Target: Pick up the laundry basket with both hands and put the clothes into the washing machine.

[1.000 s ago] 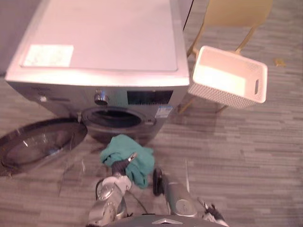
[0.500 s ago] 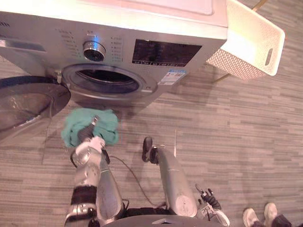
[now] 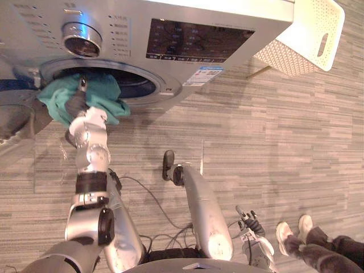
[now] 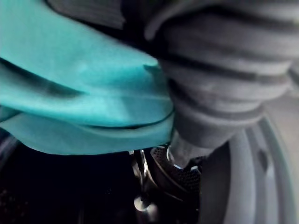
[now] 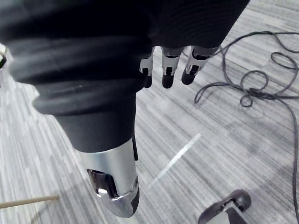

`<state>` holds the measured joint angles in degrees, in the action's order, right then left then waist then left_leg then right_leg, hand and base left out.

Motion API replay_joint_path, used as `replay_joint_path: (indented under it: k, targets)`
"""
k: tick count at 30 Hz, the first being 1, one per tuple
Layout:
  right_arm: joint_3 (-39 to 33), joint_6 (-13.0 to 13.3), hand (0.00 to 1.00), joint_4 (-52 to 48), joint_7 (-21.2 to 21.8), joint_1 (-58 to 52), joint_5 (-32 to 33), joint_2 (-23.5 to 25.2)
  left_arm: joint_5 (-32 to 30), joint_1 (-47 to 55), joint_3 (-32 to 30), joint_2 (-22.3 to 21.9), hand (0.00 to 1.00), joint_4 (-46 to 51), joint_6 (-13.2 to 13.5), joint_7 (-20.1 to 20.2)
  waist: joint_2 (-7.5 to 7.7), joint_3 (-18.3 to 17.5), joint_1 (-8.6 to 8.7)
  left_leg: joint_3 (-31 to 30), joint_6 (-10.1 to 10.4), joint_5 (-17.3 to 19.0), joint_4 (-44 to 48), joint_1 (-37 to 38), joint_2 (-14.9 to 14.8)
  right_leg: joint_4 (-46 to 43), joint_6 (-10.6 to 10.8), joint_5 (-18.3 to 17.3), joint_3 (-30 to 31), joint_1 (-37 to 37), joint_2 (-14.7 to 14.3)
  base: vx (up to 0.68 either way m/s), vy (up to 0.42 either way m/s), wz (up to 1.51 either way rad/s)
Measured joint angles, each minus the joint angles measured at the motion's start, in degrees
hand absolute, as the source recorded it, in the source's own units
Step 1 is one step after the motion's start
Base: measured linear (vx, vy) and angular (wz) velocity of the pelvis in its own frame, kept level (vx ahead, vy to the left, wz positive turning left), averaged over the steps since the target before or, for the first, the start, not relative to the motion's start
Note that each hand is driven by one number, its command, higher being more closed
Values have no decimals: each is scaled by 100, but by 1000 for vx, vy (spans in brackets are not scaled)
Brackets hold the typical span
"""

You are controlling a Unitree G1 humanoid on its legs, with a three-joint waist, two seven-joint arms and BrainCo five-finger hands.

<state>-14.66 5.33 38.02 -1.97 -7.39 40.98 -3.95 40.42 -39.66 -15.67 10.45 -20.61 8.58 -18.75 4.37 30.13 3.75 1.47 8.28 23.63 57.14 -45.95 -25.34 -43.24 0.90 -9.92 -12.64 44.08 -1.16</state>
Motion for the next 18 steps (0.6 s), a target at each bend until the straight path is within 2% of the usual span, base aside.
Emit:
replay_joint_path:
  k: [5,8,13,18]
  targets:
    - [110,9,0,-356,9,14,-31,-7,230,-1224,68,542,100,-639,76,-13,95,35,207,-141,4,47,306,-500,-74,-305,0,-2,-78,455,3,-47,-24,-9]
    - [317,58,0,-616,15,13,-23,0,441,-1785,81,778,100,-1124,89,10,214,78,298,-143,-6,158,612,-783,-124,-658,0,-51,-105,816,76,-68,-24,-16]
    - [332,80,0,-814,16,4,34,4,441,-2460,117,971,100,-2051,14,144,301,110,391,-257,-38,388,1348,-1540,-251,-1434,-50,-355,-127,1573,203,-83,-61,-10]
    - [248,156,0,-774,4,-99,264,15,449,-2659,-22,994,100,-2562,-93,257,305,108,462,-394,-33,599,2093,-2238,-338,-2293,-133,-619,-141,2280,379,-37,-47,-2]
